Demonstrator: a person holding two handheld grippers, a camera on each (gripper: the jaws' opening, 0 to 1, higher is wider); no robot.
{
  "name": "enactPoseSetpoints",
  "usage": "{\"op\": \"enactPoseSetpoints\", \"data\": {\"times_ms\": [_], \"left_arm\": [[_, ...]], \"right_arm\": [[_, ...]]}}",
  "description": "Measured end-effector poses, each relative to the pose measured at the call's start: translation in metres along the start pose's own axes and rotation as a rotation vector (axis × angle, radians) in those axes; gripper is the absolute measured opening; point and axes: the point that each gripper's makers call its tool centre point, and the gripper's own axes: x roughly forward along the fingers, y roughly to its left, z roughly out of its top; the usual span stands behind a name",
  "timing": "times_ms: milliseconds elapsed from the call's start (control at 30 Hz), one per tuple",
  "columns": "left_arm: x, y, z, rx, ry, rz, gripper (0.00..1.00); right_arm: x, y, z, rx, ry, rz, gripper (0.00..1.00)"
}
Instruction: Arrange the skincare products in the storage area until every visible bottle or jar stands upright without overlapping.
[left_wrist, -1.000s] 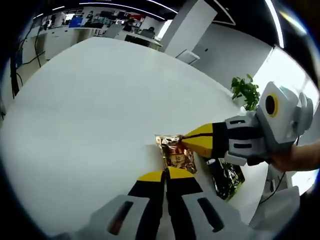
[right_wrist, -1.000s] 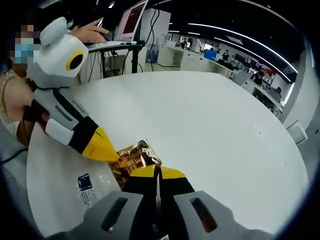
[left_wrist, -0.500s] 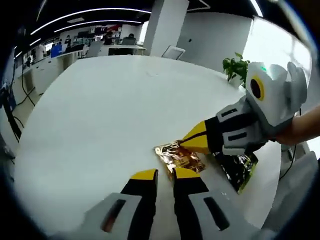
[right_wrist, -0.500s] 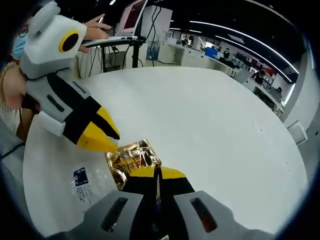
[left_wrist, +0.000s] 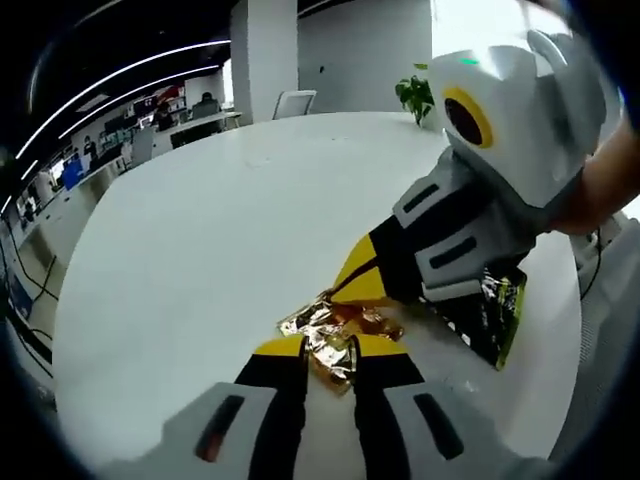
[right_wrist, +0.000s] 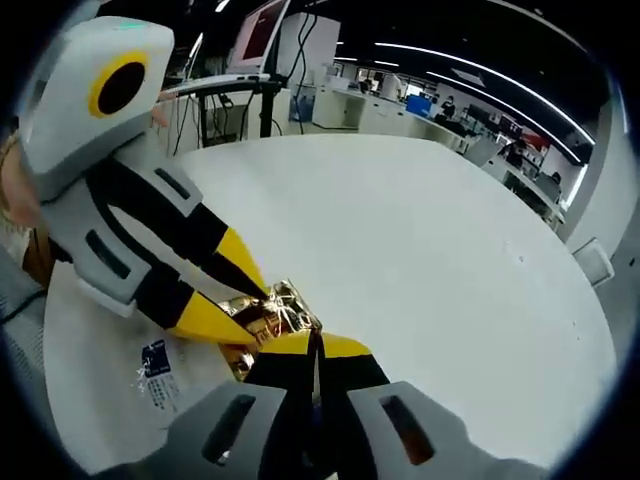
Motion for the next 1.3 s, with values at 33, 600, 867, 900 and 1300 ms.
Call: {"op": "enactPoseSetpoints", "data": {"times_ms": [33, 600, 867, 900, 1300], "left_arm": [[0.000, 0.001, 0.000, 0.001, 0.000, 0.000, 0.14], [0.006, -0.002, -0.001, 0.078, -0.003, -0.014, 0.13], [0.002, -0.002, 0.004, 0.059, -0.004, 0.003, 0.16], [0.001, -0.001, 0.005, 0.061, -0.008, 0.008, 0.16], [-0.054, -0.008, 0.026, -0.064, -0.099, 0.043, 0.31]], "right_arm": [[0.000, 0.000, 0.000, 0.000, 0.000, -0.001, 0.01], [-0.023, -0.015, 0.007, -0.001, -0.064, -0.055, 0.15], [-0.044, -0.001, 0.012, 0.023, -0.109, -0.013, 0.23], [-0.046, 0.000, 0.012, 0.024, -0.110, -0.013, 0.23], [-0.095, 0.020, 0.030, 0.023, -0.191, -0.003, 0.34]]}}
